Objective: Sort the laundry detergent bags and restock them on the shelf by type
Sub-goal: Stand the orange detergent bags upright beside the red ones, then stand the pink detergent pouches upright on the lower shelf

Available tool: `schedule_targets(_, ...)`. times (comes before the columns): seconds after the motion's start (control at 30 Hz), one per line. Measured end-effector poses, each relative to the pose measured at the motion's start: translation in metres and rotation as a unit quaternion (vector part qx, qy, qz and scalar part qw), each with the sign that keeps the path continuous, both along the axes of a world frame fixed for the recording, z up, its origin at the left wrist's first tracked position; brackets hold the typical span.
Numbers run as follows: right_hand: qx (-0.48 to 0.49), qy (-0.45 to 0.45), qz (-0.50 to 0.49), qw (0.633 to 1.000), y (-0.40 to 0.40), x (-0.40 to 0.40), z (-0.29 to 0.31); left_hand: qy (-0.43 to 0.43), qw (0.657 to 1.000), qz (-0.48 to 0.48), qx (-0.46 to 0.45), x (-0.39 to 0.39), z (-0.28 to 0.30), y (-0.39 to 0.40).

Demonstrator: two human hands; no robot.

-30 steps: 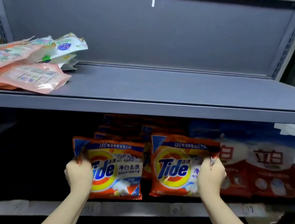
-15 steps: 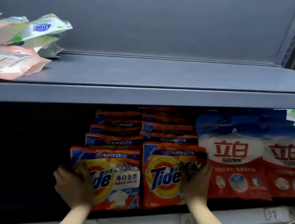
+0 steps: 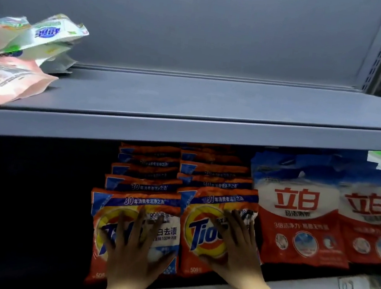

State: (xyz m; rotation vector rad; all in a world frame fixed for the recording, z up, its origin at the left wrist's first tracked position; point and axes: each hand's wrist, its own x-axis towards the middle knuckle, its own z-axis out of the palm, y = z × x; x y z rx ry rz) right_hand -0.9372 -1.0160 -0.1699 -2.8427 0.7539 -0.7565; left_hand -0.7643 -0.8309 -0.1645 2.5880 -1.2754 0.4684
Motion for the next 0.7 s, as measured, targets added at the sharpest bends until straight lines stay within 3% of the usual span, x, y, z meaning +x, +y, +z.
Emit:
schedule_targets(0.27,0.029,0.087,-0.057,0.994,0.01,0.002,0.019,0.064,0.995,0.003,0.078,-0.001,0.01,0.0)
schedule_targets(0.43,0.1,0.162,-0.043,0.981,0.019,0.0,0.056,0.104,0.985,0.03,0.132,-0.014,0.04,0.0)
schedule_targets(0.6,0.136,0.114,0.012,0.984,0.028,-0.009,0.091,0.138,0.985,0.078,0.073,-0.038,0.075,0.016)
schedule_targets(0.7,0.134,0.067,0.05,0.987,0.046,-0.01,0.123,0.06,0.993,0.097,0.006,-0.058,0.115,0.029)
